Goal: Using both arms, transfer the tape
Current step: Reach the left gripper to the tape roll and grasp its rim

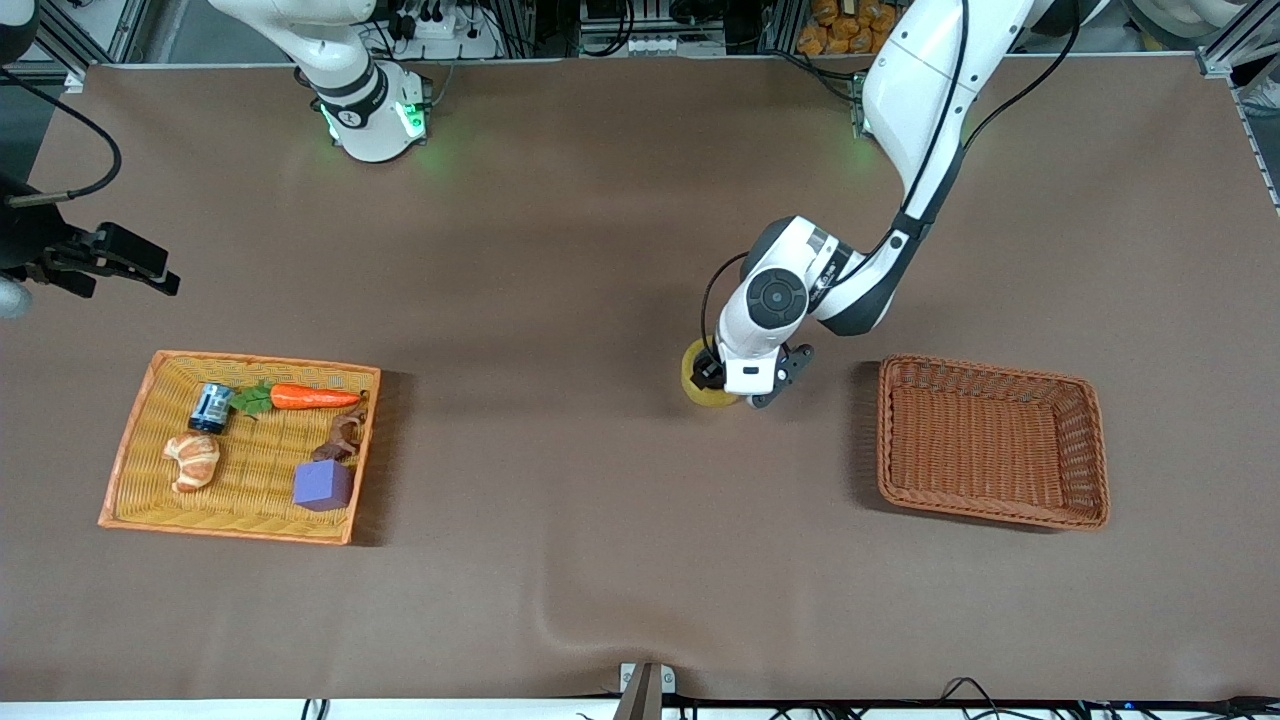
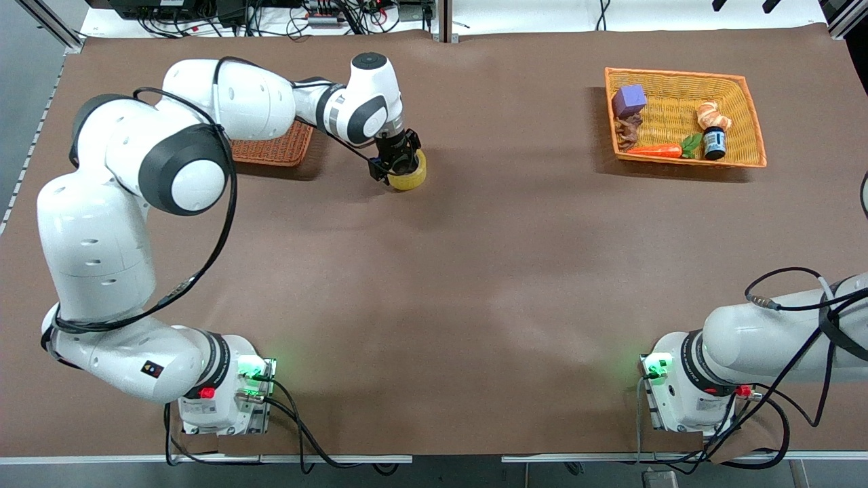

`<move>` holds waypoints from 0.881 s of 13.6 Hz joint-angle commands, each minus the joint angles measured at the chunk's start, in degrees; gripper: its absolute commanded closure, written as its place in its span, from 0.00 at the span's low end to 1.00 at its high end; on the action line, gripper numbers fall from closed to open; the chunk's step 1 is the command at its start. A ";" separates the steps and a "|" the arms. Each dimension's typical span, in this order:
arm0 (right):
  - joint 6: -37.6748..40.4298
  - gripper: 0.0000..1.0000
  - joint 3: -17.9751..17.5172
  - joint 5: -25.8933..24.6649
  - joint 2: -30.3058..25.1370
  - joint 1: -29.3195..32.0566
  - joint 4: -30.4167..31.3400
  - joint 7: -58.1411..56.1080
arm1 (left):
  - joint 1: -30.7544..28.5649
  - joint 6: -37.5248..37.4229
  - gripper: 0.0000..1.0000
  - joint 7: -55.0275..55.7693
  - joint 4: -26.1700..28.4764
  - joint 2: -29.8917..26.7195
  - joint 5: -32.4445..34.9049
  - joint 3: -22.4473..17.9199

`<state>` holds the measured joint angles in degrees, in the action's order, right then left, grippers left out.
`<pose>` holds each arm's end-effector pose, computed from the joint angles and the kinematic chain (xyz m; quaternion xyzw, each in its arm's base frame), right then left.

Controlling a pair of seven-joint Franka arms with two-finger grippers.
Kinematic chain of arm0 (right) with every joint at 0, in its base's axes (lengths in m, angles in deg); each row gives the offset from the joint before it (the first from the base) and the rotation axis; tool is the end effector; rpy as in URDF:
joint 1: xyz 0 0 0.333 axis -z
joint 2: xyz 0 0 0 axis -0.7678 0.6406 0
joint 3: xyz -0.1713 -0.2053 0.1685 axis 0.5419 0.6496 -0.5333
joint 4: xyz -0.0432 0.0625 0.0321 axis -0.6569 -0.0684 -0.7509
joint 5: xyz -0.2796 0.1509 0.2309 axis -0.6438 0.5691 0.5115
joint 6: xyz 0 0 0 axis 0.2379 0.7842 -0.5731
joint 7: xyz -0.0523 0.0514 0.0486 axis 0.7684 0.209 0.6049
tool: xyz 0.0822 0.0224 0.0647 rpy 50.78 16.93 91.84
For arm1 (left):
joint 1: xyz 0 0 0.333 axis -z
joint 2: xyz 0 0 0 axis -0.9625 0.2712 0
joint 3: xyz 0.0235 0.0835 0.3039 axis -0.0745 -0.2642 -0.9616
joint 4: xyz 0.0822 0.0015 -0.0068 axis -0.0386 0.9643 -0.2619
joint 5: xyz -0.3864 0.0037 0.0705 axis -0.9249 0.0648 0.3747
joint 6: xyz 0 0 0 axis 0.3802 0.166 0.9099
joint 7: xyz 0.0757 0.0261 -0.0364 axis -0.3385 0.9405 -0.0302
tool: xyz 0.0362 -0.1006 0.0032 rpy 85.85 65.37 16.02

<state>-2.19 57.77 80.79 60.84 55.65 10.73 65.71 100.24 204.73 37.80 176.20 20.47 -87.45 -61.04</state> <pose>0.5685 -0.0014 0.6241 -0.9994 0.0079 0.0070 0.0330 0.5135 -0.3860 0.1879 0.9197 0.3834 -0.0832 0.0109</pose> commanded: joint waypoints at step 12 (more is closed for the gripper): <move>-0.38 0.00 5.33 -1.86 -4.73 -3.65 4.04 -9.22 | -3.72 -3.79 1.00 0.51 -3.35 -8.52 5.76 -4.02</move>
<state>-1.43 62.20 79.45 58.54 51.83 12.16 60.90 99.66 204.56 39.20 172.17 17.96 -84.31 -64.37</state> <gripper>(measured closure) 0.000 0.784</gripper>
